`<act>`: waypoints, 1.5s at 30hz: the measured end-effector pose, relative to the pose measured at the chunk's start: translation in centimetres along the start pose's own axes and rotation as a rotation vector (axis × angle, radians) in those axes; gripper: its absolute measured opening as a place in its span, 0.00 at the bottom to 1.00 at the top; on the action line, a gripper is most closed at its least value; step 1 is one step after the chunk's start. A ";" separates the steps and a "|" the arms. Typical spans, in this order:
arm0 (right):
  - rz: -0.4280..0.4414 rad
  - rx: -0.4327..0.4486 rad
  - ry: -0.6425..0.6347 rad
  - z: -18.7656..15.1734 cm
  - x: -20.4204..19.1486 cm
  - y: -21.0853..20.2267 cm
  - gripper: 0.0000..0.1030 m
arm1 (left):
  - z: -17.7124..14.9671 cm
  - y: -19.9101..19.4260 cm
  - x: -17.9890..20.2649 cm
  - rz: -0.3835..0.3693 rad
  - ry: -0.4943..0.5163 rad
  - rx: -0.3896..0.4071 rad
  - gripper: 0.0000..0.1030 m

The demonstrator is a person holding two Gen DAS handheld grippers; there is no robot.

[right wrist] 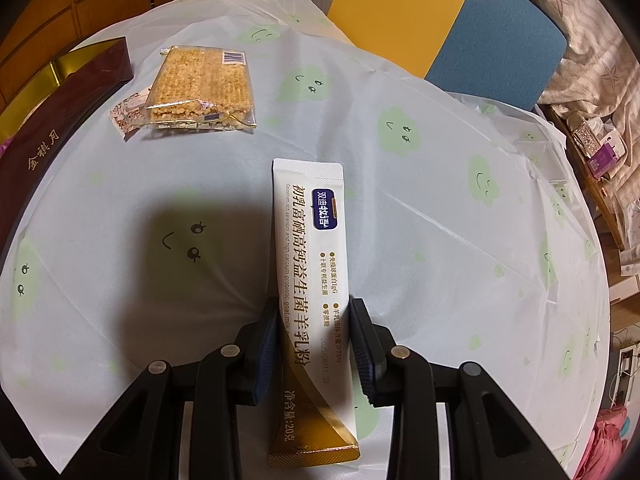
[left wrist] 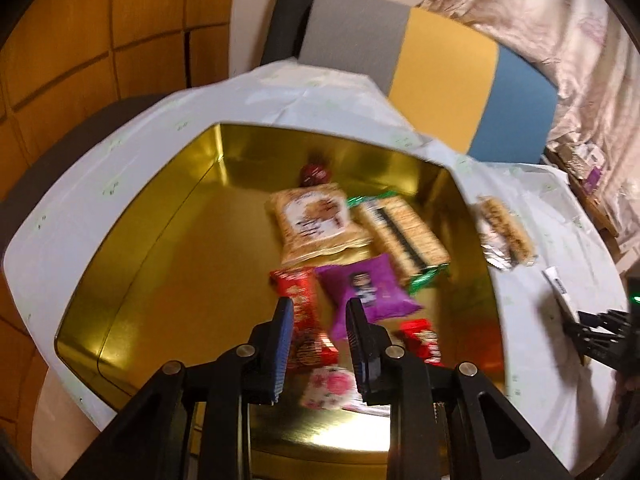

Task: Organize snacks
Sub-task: 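Withdraw the open left tool from the tray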

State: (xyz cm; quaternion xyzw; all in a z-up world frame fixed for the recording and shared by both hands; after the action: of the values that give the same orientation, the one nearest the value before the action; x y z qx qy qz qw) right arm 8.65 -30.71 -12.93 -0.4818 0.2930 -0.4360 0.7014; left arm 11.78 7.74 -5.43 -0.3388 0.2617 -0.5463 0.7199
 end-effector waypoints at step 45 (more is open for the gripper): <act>-0.016 -0.001 -0.030 -0.1 -0.2 -0.1 0.32 | -12.1 -5.5 18.5 -0.382 0.598 -0.002 0.30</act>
State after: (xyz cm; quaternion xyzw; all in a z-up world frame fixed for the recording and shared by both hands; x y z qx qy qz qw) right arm 8.44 -30.55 -12.83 -0.4908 0.2787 -0.4340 0.7022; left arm 4.34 -13.45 -8.97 -0.2074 0.3934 -0.7459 0.4958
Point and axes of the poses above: each gripper's, at about its wrist camera, not at the fingertips, and y roughly the way its jaws point, x to its right, z to its top, the point moved 5 cm from there along y, roughly the way its jaws point, and after that the axes turned 11 degrees about z, right-handed, at the moved point
